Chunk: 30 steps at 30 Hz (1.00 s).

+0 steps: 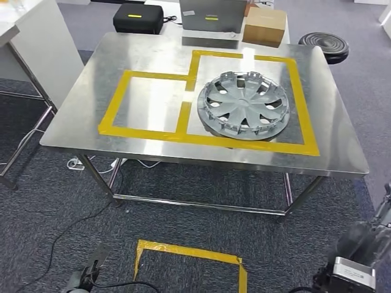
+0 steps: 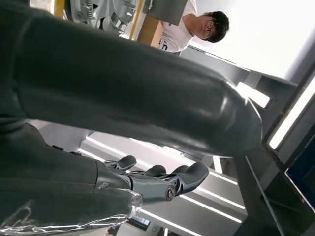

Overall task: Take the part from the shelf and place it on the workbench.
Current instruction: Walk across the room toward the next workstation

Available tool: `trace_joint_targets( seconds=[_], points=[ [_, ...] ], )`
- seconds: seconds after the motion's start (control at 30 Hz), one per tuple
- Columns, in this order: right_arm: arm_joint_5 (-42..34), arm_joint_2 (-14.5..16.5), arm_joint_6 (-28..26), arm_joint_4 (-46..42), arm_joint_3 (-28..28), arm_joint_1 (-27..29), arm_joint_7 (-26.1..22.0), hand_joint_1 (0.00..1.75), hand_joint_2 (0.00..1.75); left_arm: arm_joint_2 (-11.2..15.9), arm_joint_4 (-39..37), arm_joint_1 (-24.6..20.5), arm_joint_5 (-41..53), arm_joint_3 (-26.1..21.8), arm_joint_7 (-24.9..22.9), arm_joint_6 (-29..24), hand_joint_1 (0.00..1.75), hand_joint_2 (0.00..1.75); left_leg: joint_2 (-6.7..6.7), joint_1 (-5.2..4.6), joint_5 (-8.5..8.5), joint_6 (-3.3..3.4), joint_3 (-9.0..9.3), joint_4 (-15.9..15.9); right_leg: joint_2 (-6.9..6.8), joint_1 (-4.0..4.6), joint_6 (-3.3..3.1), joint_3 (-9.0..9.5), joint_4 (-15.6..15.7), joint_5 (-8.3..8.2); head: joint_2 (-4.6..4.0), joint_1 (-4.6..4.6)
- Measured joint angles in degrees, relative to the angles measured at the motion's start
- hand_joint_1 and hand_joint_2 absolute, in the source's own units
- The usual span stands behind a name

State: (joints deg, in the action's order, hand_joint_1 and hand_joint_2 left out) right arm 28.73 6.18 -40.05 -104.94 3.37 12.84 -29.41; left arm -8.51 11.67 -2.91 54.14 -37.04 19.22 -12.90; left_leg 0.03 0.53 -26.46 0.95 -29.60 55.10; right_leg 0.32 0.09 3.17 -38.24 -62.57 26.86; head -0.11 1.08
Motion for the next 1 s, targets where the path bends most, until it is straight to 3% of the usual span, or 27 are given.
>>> trace_joint_targets(
  seconds=[0.07, 0.1, 0.13, 0.17, 0.2, 0.27, 0.3, 0.33, 0.4, 0.43, 0.5, 0.57, 0.6, 0.63, 0.67, 0.73, 0.8, 0.83, 0.9, 0.93, 1.0],
  points=[
    [-1.89, 0.05, 0.74, -0.04, -0.51, 0.30, 0.07, 0.00, 0.00, 0.08, 0.00, 0.05, -0.03, -0.22, 0.08, -0.02, 0.00, 0.00, 0.02, -0.03, 0.98, 0.23, -1.23, 0.07, -0.02, -0.14, 0.50, -2.13, -7.74, 4.93, 0.00, -0.19],
    [-3.20, 0.07, 1.41, -0.04, -0.80, 0.51, 0.09, 0.00, 0.00, 0.08, 0.00, 0.09, -0.07, -0.31, 0.19, -0.02, 0.00, 0.00, 0.02, -0.04, 1.46, 0.19, -1.87, 0.12, -0.02, -0.15, 0.61, -2.47, -10.34, 5.88, 0.00, -0.19],
    [-4.27, 0.11, 2.14, -0.04, -1.09, 0.70, 0.05, 0.00, 0.00, 0.08, 0.00, 0.13, -0.10, -0.43, 0.30, -0.02, 0.00, 0.00, 0.02, -0.05, 1.92, 0.12, -2.48, 0.17, -0.02, -0.16, 0.66, -1.84, -10.95, 5.65, 0.00, -0.19],
    [-5.02, 0.19, 2.80, -0.04, -1.31, 0.85, -0.01, 0.00, 0.00, 0.08, 0.00, 0.17, -0.14, -0.54, 0.43, -0.02, 0.00, 0.00, 0.02, -0.04, 2.38, 0.00, -3.05, 0.22, -0.02, -0.17, 0.64, -0.07, -9.31, 4.50, 0.00, -0.19],
    [-5.40, 0.26, 3.35, -0.04, -1.48, 0.96, -0.09, 0.00, 0.00, 0.08, 0.00, 0.19, -0.16, -0.65, 0.52, -0.03, 0.00, 0.00, 0.00, -0.03, 2.80, -0.18, -3.54, 0.26, -0.03, -0.20, 0.59, 2.77, -5.71, 3.02, 0.00, -0.19],
    [-5.66, 0.43, 4.12, -0.01, -1.72, 1.01, -0.19, 0.00, 0.00, 0.08, 0.00, 0.21, -0.23, -0.80, 0.67, -0.08, 0.00, 0.00, -0.04, -0.13, 3.56, -0.71, -4.24, 0.34, 0.06, -0.15, 0.31, 8.88, 2.89, 1.74, 0.00, -0.13],
    [-5.69, 0.52, 4.38, 0.04, -1.82, 1.08, -0.18, 0.00, 0.00, 0.09, 0.00, 0.20, -0.28, -0.85, 0.72, -0.12, 0.00, 0.00, -0.06, -0.19, 3.94, -1.02, -4.43, 0.37, 0.13, -0.10, 0.07, 10.57, 5.63, 1.74, 0.00, -0.13],
    [-5.72, 0.64, 4.57, 0.14, -1.97, 1.15, -0.14, 0.00, 0.00, 0.09, 0.00, 0.20, -0.33, -0.88, 0.75, -0.17, 0.00, 0.00, -0.07, -0.23, 4.31, -1.35, -4.59, 0.39, 0.22, 0.00, -0.24, 11.09, 6.82, 1.98, 0.00, -0.15],
    [-5.77, 0.94, 4.80, 0.42, -2.27, 1.33, -0.01, 0.00, 0.00, 0.10, 0.00, 0.27, -0.49, -0.95, 0.76, -0.28, 0.00, 0.00, -0.10, -0.14, 4.83, -2.03, -4.87, 0.46, 0.22, 0.07, -1.18, 10.23, 6.82, 1.42, 0.00, -0.25],
    [-5.79, 1.11, 4.85, 0.59, -2.42, 1.34, 0.10, 0.00, 0.00, 0.11, 0.00, 0.34, -0.56, -0.99, 0.76, -0.34, 0.00, 0.00, -0.11, -0.08, 4.16, -2.36, -5.25, 0.91, 0.16, 0.04, -1.75, 9.88, 6.77, 1.02, 0.00, -0.22],
    [-5.81, 1.50, 4.92, 0.89, -2.65, 1.38, 0.31, 0.00, 0.00, 0.09, 0.00, 0.43, -0.66, -1.07, 0.76, -0.43, 0.00, 0.00, -0.12, -0.02, -0.05, -2.88, -6.85, 4.76, 0.02, -0.11, -2.74, 8.95, 6.83, -0.16, 0.00, 0.00],
    [-5.88, 1.79, 5.04, 1.21, -2.86, 1.46, 0.42, 0.00, 0.00, 0.00, 0.00, 0.42, -0.68, -1.08, 0.76, -0.48, 0.00, 0.00, -0.12, -0.02, -5.38, -3.16, -9.00, 12.09, 0.00, -0.05, -3.08, 7.57, 6.73, -1.32, 0.00, 0.17],
    [-6.02, 1.91, 5.22, 1.39, -2.97, 1.48, 0.43, 0.00, 0.00, -0.03, 0.00, 0.41, -0.68, -1.09, 0.76, -0.50, 0.00, 0.00, -0.11, -0.03, -6.63, -3.21, -9.52, 15.11, 0.00, 0.00, -3.10, 6.78, 6.64, -1.84, 0.00, 0.17],
    [-6.18, 2.02, 5.47, 1.57, -3.09, 1.49, 0.43, 0.00, 0.00, -0.03, 0.00, 0.39, -0.68, -1.11, 0.76, -0.51, 0.00, 0.00, -0.12, -0.04, -6.62, -3.17, -9.26, 16.52, 0.00, 0.04, -3.06, 5.99, 6.51, -2.34, 0.00, 0.18],
    [-6.34, 2.14, 5.74, 1.72, -3.22, 1.51, 0.43, 0.00, 0.00, -0.02, 0.00, 0.37, -0.67, -1.15, 0.76, -0.53, 0.00, 0.00, -0.12, -0.06, -5.58, -3.06, -8.06, 15.96, 0.01, 0.06, -2.97, 5.23, 6.36, -2.80, 0.00, 0.18],
    [-6.46, 2.40, 6.18, 2.00, -3.51, 1.50, 0.42, 0.00, 0.00, -0.02, 0.00, 0.22, -0.65, -1.31, 0.76, -0.54, 0.00, 0.00, -0.12, -0.11, -2.72, -2.66, -3.26, 9.79, 0.03, 0.07, -2.70, 3.96, 6.04, -3.67, 0.00, 0.19],
    [-6.42, 2.61, 6.47, 2.21, -3.75, 1.47, 0.39, 0.00, 0.00, -0.05, 0.00, -0.05, -0.60, -1.54, 0.76, -0.55, 0.00, 0.00, -0.13, -0.23, -1.87, -2.22, 1.48, 2.44, 0.00, 0.27, -2.26, 3.00, 5.69, -4.53, 0.00, 0.16],
    [-6.42, 2.69, 6.59, 2.30, -3.83, 1.47, 0.38, 0.00, 0.00, -0.07, 0.00, -0.14, -0.56, -1.64, 0.77, -0.56, 0.00, 0.00, -0.15, -0.34, -1.99, -1.99, 2.58, 0.39, -0.04, 0.34, -2.00, 2.65, 5.60, -5.03, 0.00, 0.15],
    [-6.41, 2.82, 6.70, 2.49, -3.93, 1.52, 0.35, 0.00, 0.00, -0.13, 0.00, -0.10, -0.51, -1.80, 0.78, -0.60, 0.00, 0.00, -0.11, -0.43, -1.71, -1.37, 2.30, -0.45, -0.04, 0.33, -1.40, 2.14, 5.65, -5.99, 0.00, 0.13],
    [-6.42, 2.85, 6.72, 2.59, -4.00, 1.61, 0.34, 0.00, 0.00, -0.18, 0.00, -0.05, -0.50, -1.89, 0.79, -0.63, 0.00, 0.00, -0.02, -0.40, -1.27, -1.00, 1.89, -0.44, 0.00, 0.26, -1.05, 1.79, 5.41, -5.67, 0.00, 0.12],
    [-6.42, 2.88, 6.75, 2.81, -4.16, 1.77, 0.35, 0.00, 0.00, -0.22, 0.00, -0.02, -0.49, -2.05, 0.80, -0.71, 0.00, 0.00, 0.16, -0.20, -0.16, -0.25, 0.87, -0.54, 0.09, 0.10, -0.35, 0.38, 2.09, -2.03, 0.00, -0.06]
  ],
)
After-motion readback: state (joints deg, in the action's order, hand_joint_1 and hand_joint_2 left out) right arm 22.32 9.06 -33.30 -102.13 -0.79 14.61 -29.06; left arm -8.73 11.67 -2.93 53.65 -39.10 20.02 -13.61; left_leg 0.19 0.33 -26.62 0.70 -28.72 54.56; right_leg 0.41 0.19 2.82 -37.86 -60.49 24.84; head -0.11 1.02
